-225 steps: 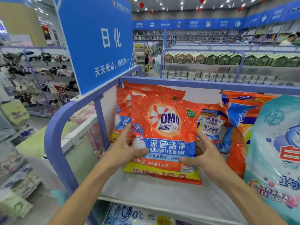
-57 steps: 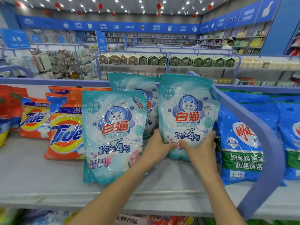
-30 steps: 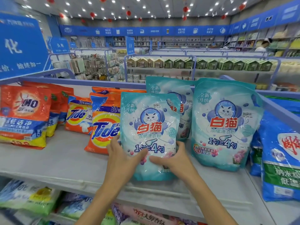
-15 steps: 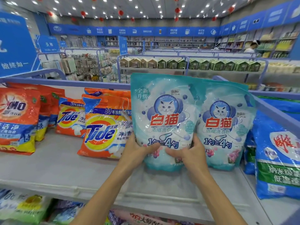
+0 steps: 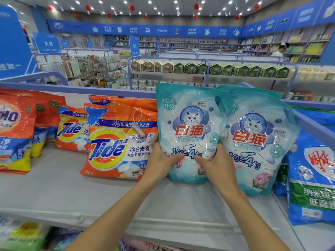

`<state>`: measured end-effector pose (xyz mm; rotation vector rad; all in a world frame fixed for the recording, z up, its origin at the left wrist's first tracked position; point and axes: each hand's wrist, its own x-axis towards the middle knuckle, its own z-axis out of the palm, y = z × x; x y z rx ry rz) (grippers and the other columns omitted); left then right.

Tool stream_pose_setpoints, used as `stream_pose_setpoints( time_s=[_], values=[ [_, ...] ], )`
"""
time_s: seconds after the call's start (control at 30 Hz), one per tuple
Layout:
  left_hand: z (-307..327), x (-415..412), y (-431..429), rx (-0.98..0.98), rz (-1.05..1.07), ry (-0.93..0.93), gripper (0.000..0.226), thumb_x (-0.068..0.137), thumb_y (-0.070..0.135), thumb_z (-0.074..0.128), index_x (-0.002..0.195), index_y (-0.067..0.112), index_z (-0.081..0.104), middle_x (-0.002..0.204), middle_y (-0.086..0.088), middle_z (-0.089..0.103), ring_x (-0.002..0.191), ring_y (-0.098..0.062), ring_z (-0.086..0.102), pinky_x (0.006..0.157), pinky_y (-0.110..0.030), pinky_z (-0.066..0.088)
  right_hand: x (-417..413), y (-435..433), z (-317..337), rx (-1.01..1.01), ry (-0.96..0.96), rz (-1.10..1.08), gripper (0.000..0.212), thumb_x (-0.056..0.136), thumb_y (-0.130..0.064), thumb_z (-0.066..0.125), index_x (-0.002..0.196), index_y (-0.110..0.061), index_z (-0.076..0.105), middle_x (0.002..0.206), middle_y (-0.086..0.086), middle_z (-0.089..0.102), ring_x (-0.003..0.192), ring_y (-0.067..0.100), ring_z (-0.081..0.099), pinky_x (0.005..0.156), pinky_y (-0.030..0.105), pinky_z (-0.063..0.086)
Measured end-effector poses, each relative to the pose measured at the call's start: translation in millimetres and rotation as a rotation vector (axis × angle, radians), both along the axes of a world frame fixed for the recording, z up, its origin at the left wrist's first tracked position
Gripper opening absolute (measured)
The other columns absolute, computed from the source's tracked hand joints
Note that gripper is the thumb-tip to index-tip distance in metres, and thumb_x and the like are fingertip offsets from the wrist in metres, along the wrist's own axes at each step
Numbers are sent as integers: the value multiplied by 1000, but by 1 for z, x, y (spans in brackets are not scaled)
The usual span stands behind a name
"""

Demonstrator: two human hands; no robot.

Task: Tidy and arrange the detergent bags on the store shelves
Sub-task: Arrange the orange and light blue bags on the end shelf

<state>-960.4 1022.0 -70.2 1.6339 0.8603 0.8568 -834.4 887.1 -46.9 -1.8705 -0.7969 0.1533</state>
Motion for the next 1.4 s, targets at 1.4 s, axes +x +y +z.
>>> stream_pose_setpoints(
  time_s=[1.4],
  values=[
    [20,-116,-3,306,-122,240,51,89,12,70,139,13,60,129,-3,69,101,-10,69,85,-18,52,-98,-12,-46,-305,-298,-47,73,97,-41,65,159,-18,32,170,5,20,155,25,19,124,37,18]
  ],
)
